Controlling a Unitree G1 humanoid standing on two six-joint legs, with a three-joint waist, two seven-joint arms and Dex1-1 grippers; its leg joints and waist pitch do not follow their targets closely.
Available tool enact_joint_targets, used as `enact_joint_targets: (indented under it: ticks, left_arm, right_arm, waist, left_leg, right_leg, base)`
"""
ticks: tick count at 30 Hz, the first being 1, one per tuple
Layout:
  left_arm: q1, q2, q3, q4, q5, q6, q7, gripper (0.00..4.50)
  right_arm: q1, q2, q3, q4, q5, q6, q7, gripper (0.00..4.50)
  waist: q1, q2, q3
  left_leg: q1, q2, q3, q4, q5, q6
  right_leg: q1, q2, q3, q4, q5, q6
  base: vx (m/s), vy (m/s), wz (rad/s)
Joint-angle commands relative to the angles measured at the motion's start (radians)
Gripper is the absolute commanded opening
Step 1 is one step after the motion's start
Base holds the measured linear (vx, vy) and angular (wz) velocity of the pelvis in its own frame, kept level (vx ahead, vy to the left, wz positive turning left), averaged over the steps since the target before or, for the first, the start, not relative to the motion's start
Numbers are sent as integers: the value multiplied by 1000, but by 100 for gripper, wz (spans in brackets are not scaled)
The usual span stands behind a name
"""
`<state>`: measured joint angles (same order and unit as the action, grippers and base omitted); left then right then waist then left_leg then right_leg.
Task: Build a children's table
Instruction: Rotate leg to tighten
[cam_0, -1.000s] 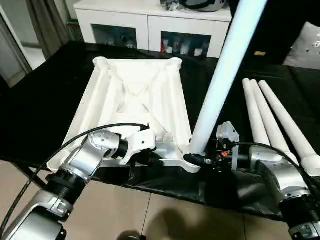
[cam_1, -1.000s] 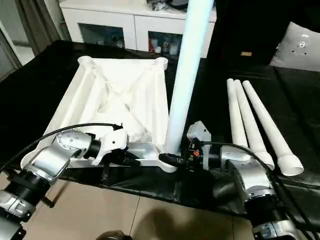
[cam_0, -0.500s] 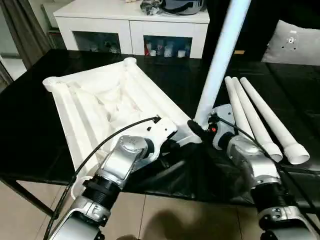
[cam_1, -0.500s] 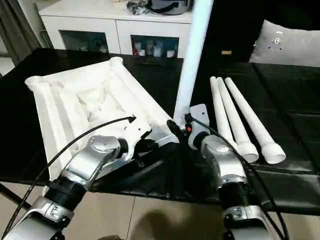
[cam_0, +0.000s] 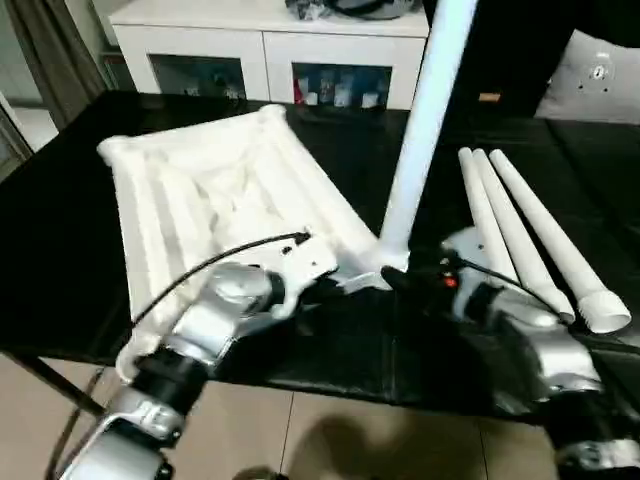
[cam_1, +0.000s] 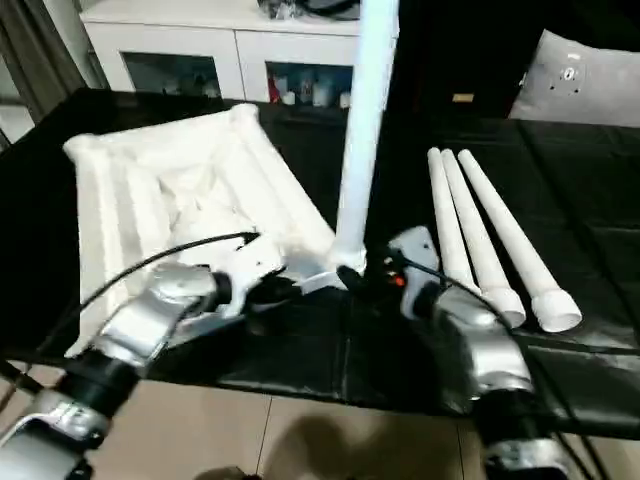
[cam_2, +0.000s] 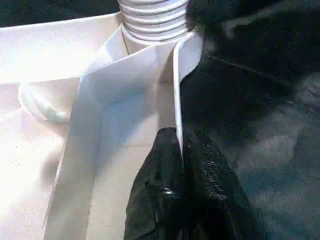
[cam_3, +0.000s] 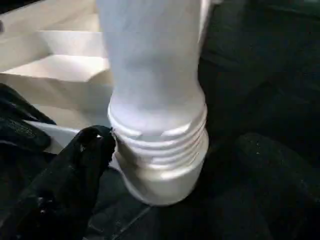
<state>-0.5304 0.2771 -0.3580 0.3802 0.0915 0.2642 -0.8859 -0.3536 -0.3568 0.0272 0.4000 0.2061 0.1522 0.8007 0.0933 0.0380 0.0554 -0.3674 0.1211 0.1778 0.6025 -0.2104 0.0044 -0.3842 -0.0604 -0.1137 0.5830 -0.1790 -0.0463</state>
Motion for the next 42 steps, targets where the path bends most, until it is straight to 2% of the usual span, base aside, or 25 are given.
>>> enact_joint_targets:
  ticks: [1, 3, 5, 6, 8, 10, 13, 14, 15, 16, 19, 25, 30, 33, 36, 37, 39, 41, 42]
  left_arm:
    - [9, 29, -41, -4, 4, -51, -71, 0]
    - [9, 46, -54, -4, 4, -62, -106, 0]
    - [5, 74, -74, 4, 6, -97, -158, 0]
    - [0, 100, -95, 11, 3, -134, -220, 0]
    - [-2, 110, -103, 11, -1, -148, -249, 0]
    - [-7, 121, -114, 13, -3, -156, -284, 0]
    - [-13, 129, -124, 18, -4, -172, -320, 0]
    - [-19, 133, -130, 23, -7, -181, -342, 0]
    - [-19, 133, -130, 23, -7, -181, -342, 0]
    - [-21, 134, -132, 27, -9, -186, -350, 0]
    - [-28, 137, -132, 40, -9, -201, -363, 0]
    - [-32, 136, -129, 49, -7, -210, -372, 0]
    - [-28, 134, -125, 56, -13, -212, -373, 0]
    - [-21, 130, -121, 57, -17, -207, -371, 0]
    - [-14, 128, -119, 57, -18, -205, -369, 0]
    - [-4, 120, -110, 45, -25, -181, -355, 0]
    - [12, 102, -92, 23, -36, -139, -321, 0]
    - [23, 72, -69, -2, -49, -76, -268, 0]
    - [30, 35, -46, -24, -58, -12, -204, 0]
  right_arm:
    - [-2, -40, 6, -42, 25, -4, 84, 441]
    - [-2, -65, 16, -52, 33, -1, 135, 441]
    - [0, -102, 34, -69, 48, 12, 222, 441]
    - [-3, -133, 68, -80, 45, 10, 302, 441]
    - [-6, -143, 84, -81, 39, 0, 329, 441]
    - [-15, -145, 108, -66, -2, -39, 318, 441]
    - [-19, -146, 129, -54, -5, -53, 357, 441]
    - [-23, -144, 137, -45, 5, -47, 386, 441]
    - [-23, -144, 137, -45, 5, -47, 386, 441]
    - [-24, -144, 136, -43, 11, -41, 398, 424]
    - [-26, -150, 138, -45, 39, -8, 443, 413]
    - [-24, -155, 140, -45, 46, -5, 459, 349]
    - [-12, -149, 135, -47, 54, -7, 469, 313]
    - [2, -137, 136, -52, 58, 2, 467, 283]
    - [12, -129, 136, -60, 63, 9, 462, 274]
    - [27, -113, 134, -74, 72, 26, 441, 273]
    - [43, -87, 131, -89, 71, 48, 389, 271]
    - [42, -46, 127, -80, 40, 63, 286, 270]
    - [27, 5, 113, -48, 5, 83, 159, 270]
  waist:
    - [10, -11, -67]
    - [12, -15, -66]
    - [25, -13, -66]
    - [25, -20, -65]
    - [35, -15, -65]
    - [38, -17, -65]
    - [49, -17, -66]
    - [51, -20, -68]
    - [53, -18, -68]
    - [54, -18, -68]
    - [56, -21, -69]
    - [57, -21, -70]
    - [58, -21, -70]
    - [61, -19, -71]
    - [61, -19, -71]
    - [60, -22, -71]
    - [61, -20, -70]
    - [55, -21, -69]
    - [49, -19, -65]
  left_leg:
    - [7, 129, -55, -70, -115, 110]
    - [8, 130, -54, -70, -110, 116]
    - [9, 130, -50, -68, -120, 117]
    - [9, 131, -49, -69, -120, 117]
    - [11, 133, -49, -69, -123, 115]
    - [13, 135, -51, -71, -123, 102]
    - [15, 134, -50, -70, -119, 90]
    - [14, 134, -49, -69, -113, 93]
    - [14, 135, -50, -69, -110, 94]
    - [14, 137, -51, -69, -107, 96]
    - [11, 135, -50, -68, -105, 104]
    - [11, 134, -50, -67, -99, 97]
    - [11, 135, -50, -67, -94, 99]
    - [11, 134, -50, -66, -93, 98]
    - [12, 136, -51, -66, -93, 99]
    - [11, 135, -50, -66, -90, 100]
    - [10, 137, -51, -67, -89, 98]
    - [12, 140, -53, -72, -104, 83]
    - [15, 139, -53, -74, -133, 65]
  right_leg:
    - [54, -138, 81, -63, -183, -178]
    - [53, -137, 81, -62, -178, -182]
    - [51, -138, 80, -65, -203, -179]
    - [51, -137, 80, -65, -208, -179]
    - [48, -137, 79, -66, -233, -168]
    - [44, -136, 80, -64, -238, -168]
    - [44, -139, 82, -65, -241, -167]
    - [46, -139, 81, -62, -228, -170]
    - [46, -140, 80, -60, -223, -172]
    - [45, -140, 81, -60, -216, -173]
    - [49, -141, 80, -60, -212, -173]
    - [48, -141, 79, -61, -230, -164]
    - [47, -141, 79, -60, -228, -165]
    - [48, -142, 79, -60, -225, -165]
    - [47, -140, 78, -59, -214, -168]
    - [47, -140, 78, -58, -209, -170]
    - [48, -143, 79, -59, -213, -171]
    - [47, -142, 79, -60, -230, -169]
    - [44, -143, 80, -67, -269, -167]
  base:
    - [0, 0, 0]
    - [0, 0, 0]
    - [0, 0, 0]
    - [0, 0, 0]
    - [0, 0, 0]
    - [0, 0, 0]
    - [0, 0, 0]
    - [0, 0, 0]
    - [0, 0, 0]
    - [0, 0, 0]
    - [0, 0, 0]
    - [0, 0, 0]
    - [0, 0, 0]
    - [0, 0, 0]
    - [0, 0, 0]
    - [0, 0, 0]
    - [0, 0, 0]
    - [0, 0, 0]
    - [0, 0, 0]
